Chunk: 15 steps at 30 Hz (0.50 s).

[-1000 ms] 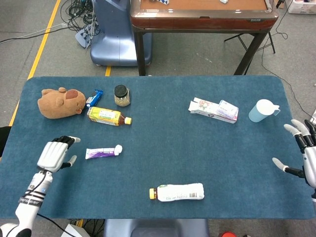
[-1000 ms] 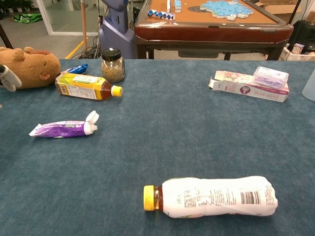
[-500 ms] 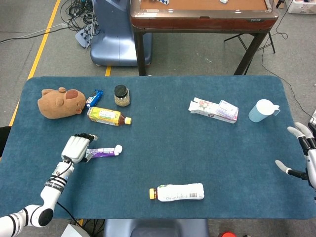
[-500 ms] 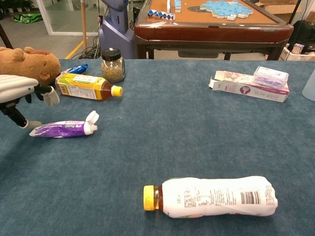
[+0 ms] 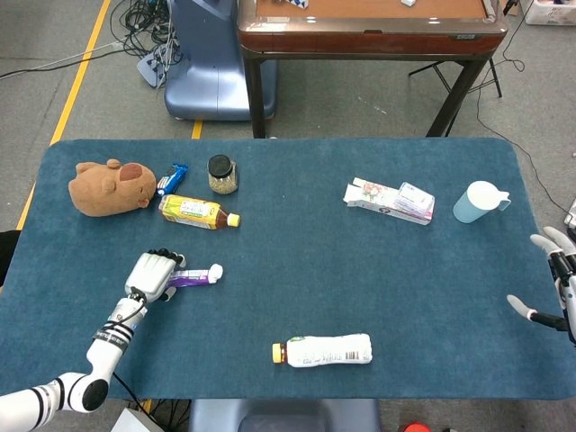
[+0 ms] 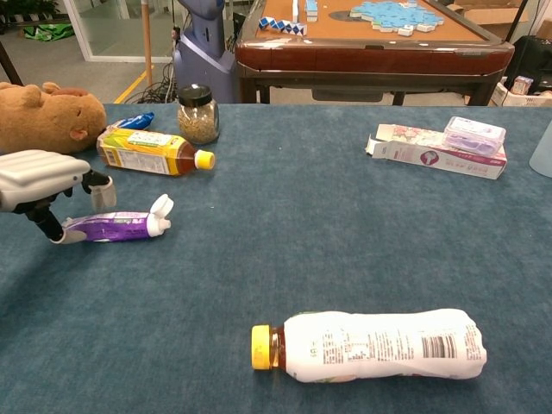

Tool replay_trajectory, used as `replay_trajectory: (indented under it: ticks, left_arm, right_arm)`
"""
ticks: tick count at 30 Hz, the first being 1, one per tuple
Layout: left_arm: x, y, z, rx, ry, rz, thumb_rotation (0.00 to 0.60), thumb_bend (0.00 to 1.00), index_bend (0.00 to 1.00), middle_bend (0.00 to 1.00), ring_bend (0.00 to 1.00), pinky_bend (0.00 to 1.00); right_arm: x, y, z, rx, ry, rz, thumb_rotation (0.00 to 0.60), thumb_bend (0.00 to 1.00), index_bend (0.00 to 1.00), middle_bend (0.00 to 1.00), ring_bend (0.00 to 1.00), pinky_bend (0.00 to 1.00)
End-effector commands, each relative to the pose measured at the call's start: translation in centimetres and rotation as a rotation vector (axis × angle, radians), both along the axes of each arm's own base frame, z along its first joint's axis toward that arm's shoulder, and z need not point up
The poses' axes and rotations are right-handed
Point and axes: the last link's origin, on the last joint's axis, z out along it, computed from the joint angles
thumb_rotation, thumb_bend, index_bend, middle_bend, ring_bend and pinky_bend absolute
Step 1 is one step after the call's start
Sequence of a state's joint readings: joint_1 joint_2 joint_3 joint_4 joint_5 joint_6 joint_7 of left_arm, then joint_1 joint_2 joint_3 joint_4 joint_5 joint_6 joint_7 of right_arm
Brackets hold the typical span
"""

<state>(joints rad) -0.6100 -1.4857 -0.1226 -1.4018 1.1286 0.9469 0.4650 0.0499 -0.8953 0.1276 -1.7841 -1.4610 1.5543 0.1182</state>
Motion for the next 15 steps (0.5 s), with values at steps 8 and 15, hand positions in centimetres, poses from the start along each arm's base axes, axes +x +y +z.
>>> replay_trajectory:
  ticks: [8, 15]
  left_arm:
    - [0.06, -0.18, -0.37, -0.013, 0.001, -0.013, 0.6, 0.25, 0.38, 0.4, 0.25, 0.28]
    - [0.1, 0.4, -1.0, -0.007, -0.009, -0.016, 0.6, 0.25, 0.38, 0.41, 0.25, 0.28]
  right_arm:
    - [-0.27, 0.15, -0.1, 0.005, -0.01, -0.007, 0.6, 0.14, 0.18, 0.13, 0.0, 0.08]
    - [-0.27, 0.23, -0.11, 0.01, -0.011, -0.01, 0.6, 0.14, 0.18, 0.13, 0.0, 0.08]
